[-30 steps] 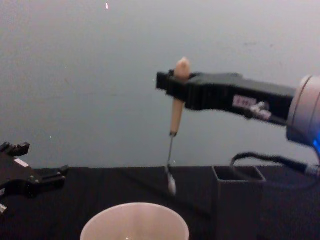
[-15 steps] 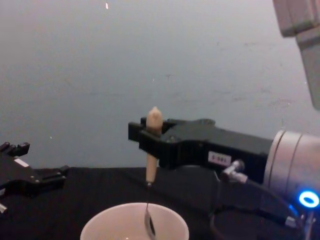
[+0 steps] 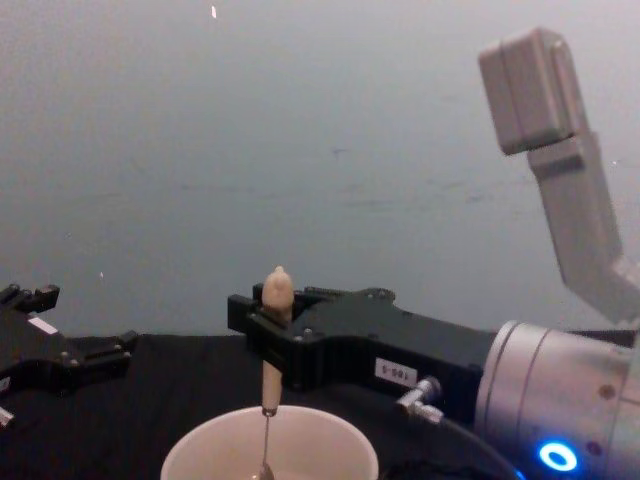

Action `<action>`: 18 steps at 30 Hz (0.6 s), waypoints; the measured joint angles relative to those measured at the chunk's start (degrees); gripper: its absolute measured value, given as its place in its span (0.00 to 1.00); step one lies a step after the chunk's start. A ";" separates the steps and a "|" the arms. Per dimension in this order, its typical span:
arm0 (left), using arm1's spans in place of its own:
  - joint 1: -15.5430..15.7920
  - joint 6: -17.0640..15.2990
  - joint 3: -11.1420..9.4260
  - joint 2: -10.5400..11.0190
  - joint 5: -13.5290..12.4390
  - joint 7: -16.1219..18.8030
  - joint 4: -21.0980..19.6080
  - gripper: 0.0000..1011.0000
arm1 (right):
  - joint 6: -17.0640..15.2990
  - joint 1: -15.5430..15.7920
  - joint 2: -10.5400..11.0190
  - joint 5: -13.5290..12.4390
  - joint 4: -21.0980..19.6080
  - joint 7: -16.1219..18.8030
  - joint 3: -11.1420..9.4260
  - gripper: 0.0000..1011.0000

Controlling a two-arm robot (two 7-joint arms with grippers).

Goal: Pick up the stirring spoon with one hand, stir inside the cup, then place it back in its original position.

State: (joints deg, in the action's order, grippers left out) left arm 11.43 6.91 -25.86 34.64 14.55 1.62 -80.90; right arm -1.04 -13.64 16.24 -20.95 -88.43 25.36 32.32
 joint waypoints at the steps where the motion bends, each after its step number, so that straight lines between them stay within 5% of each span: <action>1: 0.00 0.00 0.00 0.00 0.00 0.00 0.00 0.99 | 0.10 -0.07 -0.18 0.11 0.27 -0.06 0.02 0.19; 18: 0.00 0.00 0.00 0.00 0.00 0.00 0.00 0.99 | 1.34 -1.12 -2.95 2.55 4.99 -1.77 -0.83 0.19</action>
State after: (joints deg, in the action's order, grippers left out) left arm 11.43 6.91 -25.86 34.64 14.55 1.62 -80.90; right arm 0.29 -14.77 13.29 -18.40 -83.45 23.59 31.49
